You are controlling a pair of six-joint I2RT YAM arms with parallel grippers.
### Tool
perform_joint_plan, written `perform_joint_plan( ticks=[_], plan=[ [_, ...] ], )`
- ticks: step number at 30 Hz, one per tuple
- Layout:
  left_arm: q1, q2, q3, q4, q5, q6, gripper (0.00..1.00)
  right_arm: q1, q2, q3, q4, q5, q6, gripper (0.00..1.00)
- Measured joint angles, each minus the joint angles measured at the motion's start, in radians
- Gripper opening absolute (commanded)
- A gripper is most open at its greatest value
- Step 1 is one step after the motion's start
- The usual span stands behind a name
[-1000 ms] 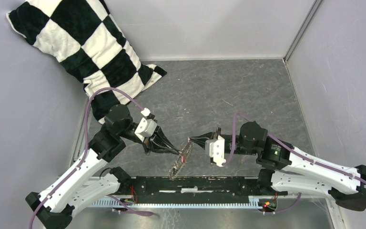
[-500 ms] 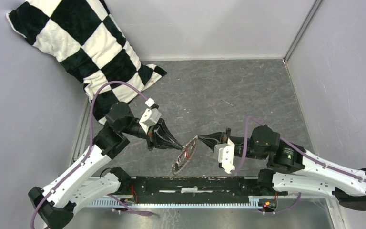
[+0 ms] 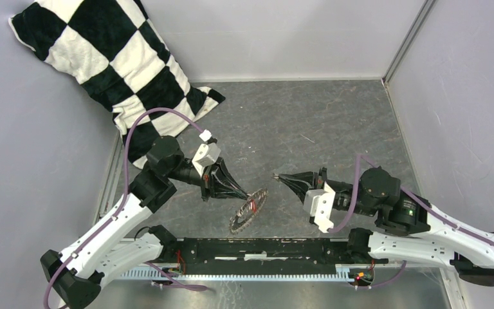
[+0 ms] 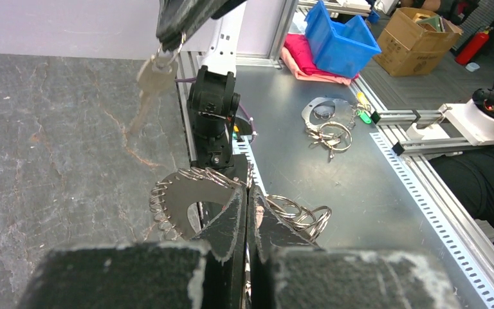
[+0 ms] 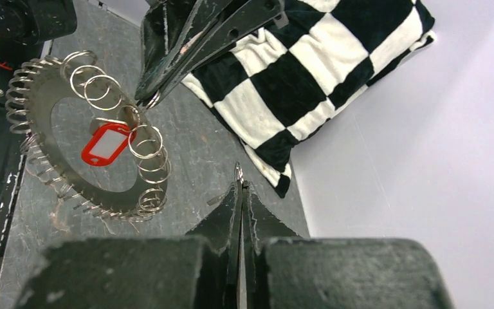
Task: Put the keys on the keyring
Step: Insert the key onto the keyring.
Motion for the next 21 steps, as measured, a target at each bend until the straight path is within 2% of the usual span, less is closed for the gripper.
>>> perform_joint_plan(
  ticks=[5, 21],
  plan=[
    [0.001, 0.000, 0.000, -0.026, 0.000, 0.005, 0.02, 0.000, -0.002, 0.020, -0.015, -0.006, 0.004, 0.00],
    [0.003, 0.019, 0.000, -0.019, 0.000, 0.005, 0.02, 0.000, 0.067, 0.024, -0.056, -0.161, 0.068, 0.00]
  ],
)
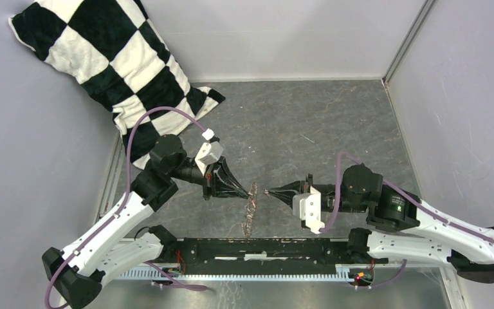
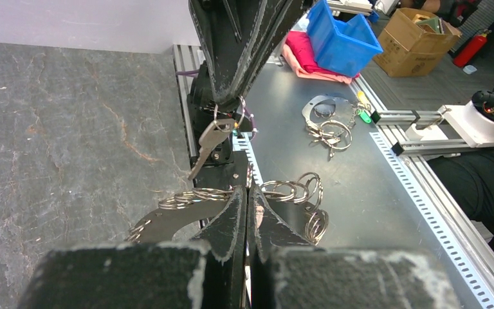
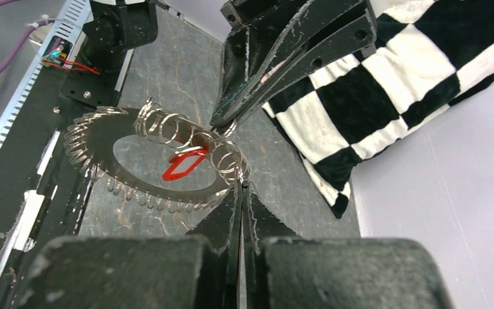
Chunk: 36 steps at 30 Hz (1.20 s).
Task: Put the keys on the keyring
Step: Insert the key onto the keyring.
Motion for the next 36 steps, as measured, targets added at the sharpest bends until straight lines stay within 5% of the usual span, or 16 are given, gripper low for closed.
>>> perform_joint_plan(
  ticks=[36],
  plan=[
    [0.002, -0.014, 0.004, 0.014, -0.001, 0.000, 0.02, 0.000, 0.027, -0.100, 0.164, -0.050, 0.045, 0.00]
  ],
)
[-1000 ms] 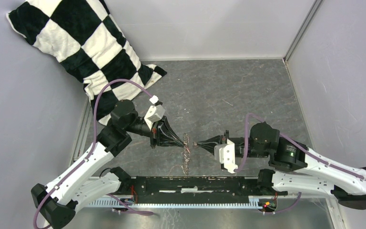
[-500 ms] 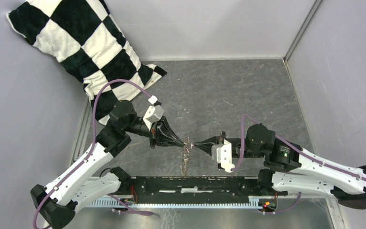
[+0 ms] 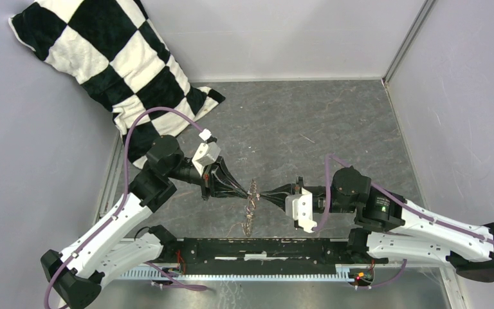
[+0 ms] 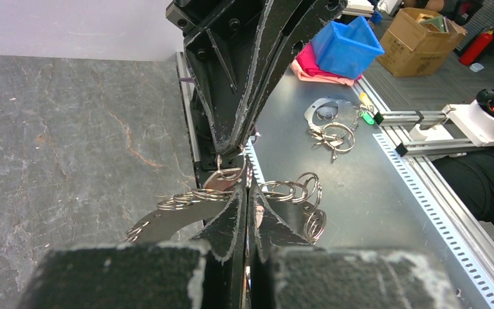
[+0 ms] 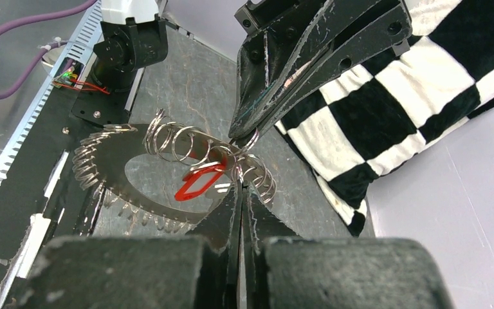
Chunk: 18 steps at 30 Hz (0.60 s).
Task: Put the keys on the keyring
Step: Insert the key onto the keyring.
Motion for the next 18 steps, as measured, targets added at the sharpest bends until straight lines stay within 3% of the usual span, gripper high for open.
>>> perform_joint_plan(
  ticks=[18],
  plan=[
    [0.000, -0.009, 0.004, -0.002, -0.017, 0.000, 0.02, 0.000, 0.006, 0.000, 0.039, -0.010, 0.007, 0.00]
  ],
)
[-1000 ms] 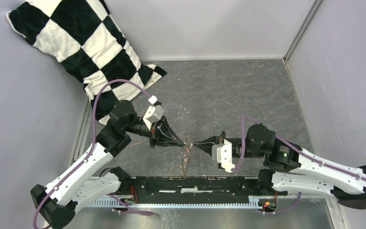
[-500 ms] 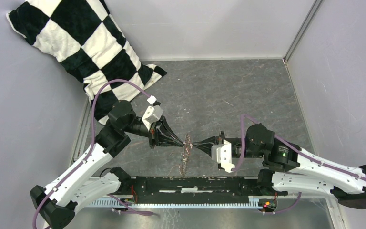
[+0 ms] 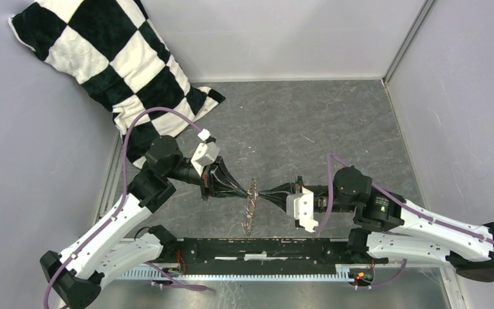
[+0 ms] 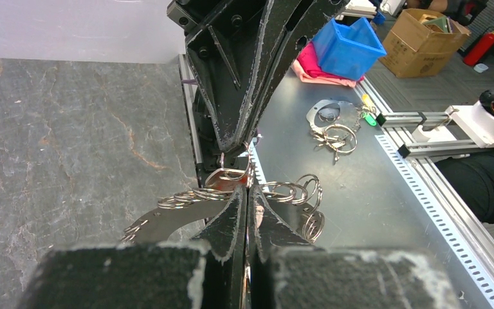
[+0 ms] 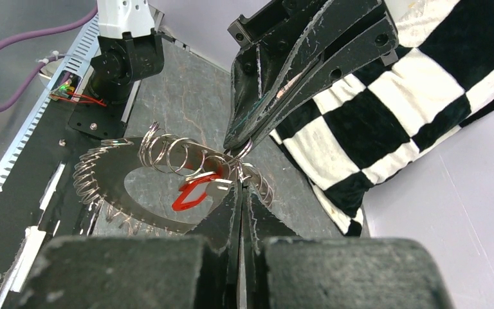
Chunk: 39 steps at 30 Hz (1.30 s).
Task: Put the keys on the keyring
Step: Insert the key onto the keyring.
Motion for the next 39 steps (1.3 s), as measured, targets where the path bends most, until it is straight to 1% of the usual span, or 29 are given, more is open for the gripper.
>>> perform_joint_plan(
  ticks=[19, 30, 39],
  plan=[
    [0.000, -0.009, 0.006, -0.043, -0.008, 0.037, 0.02, 0.000, 0.000, 0.000, 0.019, -0.005, 0.017, 0.00],
    [0.000, -0.011, 0.015, -0.099, -0.002, 0.096, 0.02, 0.000, 0.008, 0.000, 0.028, -0.012, 0.023, 0.01],
    [0.000, -0.016, 0.023, -0.089, -0.001, 0.096, 0.02, 0.000, 0.010, 0.000, -0.027, -0.013, 0.023, 0.00]
  ],
)
